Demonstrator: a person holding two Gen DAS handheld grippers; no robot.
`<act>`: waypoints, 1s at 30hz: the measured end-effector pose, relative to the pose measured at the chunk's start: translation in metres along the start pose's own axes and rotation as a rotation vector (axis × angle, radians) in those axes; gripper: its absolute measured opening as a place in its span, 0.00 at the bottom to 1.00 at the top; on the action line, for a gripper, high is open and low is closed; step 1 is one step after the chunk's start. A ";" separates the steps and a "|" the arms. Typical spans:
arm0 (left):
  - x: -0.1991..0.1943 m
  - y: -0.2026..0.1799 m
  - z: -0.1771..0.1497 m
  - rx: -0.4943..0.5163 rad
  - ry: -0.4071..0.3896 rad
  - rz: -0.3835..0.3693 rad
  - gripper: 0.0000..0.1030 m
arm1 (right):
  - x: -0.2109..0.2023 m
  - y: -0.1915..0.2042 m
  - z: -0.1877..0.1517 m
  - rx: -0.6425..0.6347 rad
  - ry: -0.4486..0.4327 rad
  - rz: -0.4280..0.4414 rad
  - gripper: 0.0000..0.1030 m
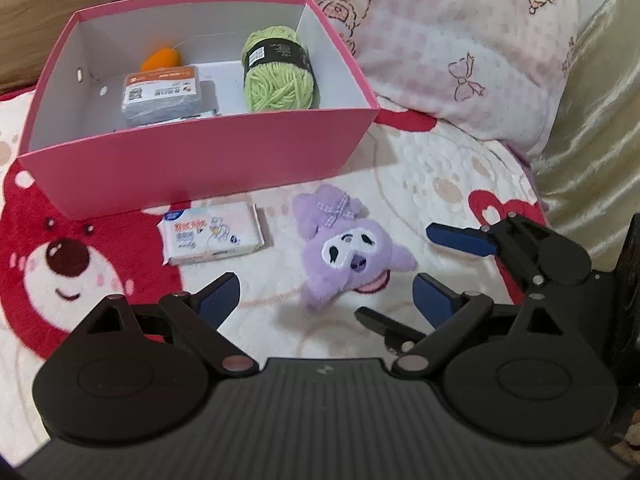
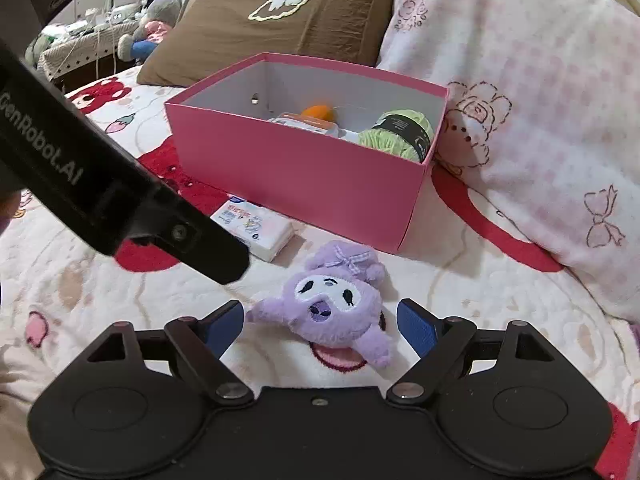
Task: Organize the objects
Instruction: 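Lower the open left gripper around the purple plush toy's head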
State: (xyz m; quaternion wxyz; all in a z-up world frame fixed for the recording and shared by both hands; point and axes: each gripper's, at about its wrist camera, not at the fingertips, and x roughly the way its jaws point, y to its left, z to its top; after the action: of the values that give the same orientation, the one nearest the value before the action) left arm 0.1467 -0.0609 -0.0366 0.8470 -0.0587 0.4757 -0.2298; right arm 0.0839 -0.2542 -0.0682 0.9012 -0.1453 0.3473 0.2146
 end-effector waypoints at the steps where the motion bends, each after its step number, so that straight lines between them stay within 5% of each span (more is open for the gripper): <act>1: 0.002 0.001 -0.001 0.008 -0.010 0.001 0.91 | 0.003 0.001 -0.001 -0.008 -0.005 -0.009 0.84; 7: 0.014 0.004 -0.006 0.061 -0.074 -0.007 0.91 | 0.016 0.007 -0.004 -0.037 -0.031 -0.037 0.84; 16: 0.047 0.010 -0.010 0.069 -0.016 -0.019 0.91 | 0.039 0.010 -0.010 -0.021 0.030 -0.028 0.84; 25: 0.068 0.023 -0.014 -0.038 -0.002 -0.054 0.87 | 0.062 -0.012 -0.021 0.079 0.068 -0.034 0.84; 30: 0.069 0.012 -0.011 0.040 -0.051 -0.002 0.81 | 0.069 -0.032 -0.026 0.175 0.079 0.022 0.84</act>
State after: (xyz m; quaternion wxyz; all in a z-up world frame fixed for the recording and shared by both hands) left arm 0.1722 -0.0797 -0.0998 0.8596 -0.0482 0.4493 -0.2386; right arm 0.1310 -0.2732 -0.1307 0.8937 -0.0705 0.4015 0.1872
